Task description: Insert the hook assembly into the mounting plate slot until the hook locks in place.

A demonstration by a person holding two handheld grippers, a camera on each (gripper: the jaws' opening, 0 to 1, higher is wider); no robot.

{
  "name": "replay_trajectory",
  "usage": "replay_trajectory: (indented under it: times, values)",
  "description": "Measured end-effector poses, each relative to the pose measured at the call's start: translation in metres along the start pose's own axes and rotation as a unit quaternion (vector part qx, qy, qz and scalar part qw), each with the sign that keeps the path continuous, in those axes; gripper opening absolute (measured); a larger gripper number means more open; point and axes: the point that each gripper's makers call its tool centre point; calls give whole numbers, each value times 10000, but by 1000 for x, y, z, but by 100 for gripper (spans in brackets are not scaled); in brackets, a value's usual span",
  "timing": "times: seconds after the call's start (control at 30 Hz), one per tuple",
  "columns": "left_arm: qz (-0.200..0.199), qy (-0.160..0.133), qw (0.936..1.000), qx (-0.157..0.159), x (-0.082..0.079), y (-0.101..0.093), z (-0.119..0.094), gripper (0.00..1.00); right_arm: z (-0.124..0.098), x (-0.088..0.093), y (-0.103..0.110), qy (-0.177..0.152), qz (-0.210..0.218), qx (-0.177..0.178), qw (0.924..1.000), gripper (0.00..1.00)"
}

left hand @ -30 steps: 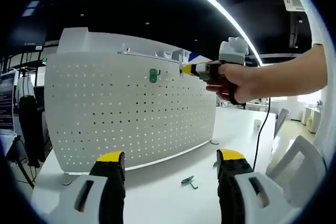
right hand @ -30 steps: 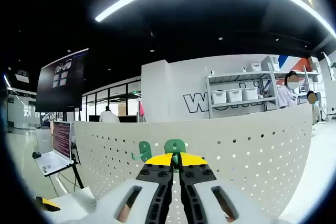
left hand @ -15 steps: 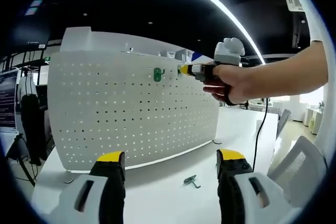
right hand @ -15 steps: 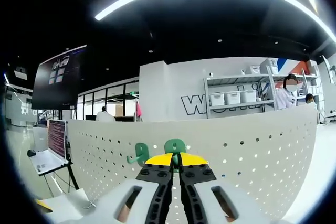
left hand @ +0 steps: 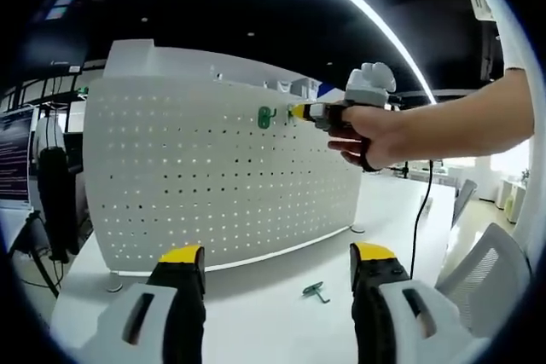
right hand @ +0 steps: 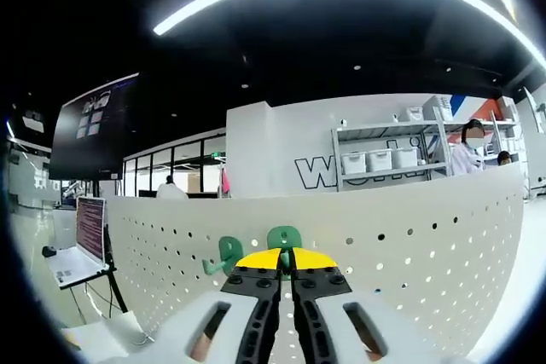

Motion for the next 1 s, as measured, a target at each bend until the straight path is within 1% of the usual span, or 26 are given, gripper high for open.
replay_trajectory:
  times: [0.27,0.53,0.73,1.0]
  values:
    - [-28,0,10000,-17,0,1,0,71,4,5,-2,62,100,31,9999,1]
    - [-52,32,10000,-46,2,4,-1,70,8,10,2,112,159,52,9998,1]
    - [-27,53,10000,-32,3,3,0,70,9,11,0,154,280,242,9992,1]
    - [-91,19,9999,-55,1,3,-2,70,10,12,0,211,464,670,9965,2]
Point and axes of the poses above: the point that each gripper's makers call its tool centre point, and the gripper's own axes: z roughly forward along the fingers, y roughly to its left, x roughly out of its underside, and after that the axes turned 2 degrees about y, right-handed
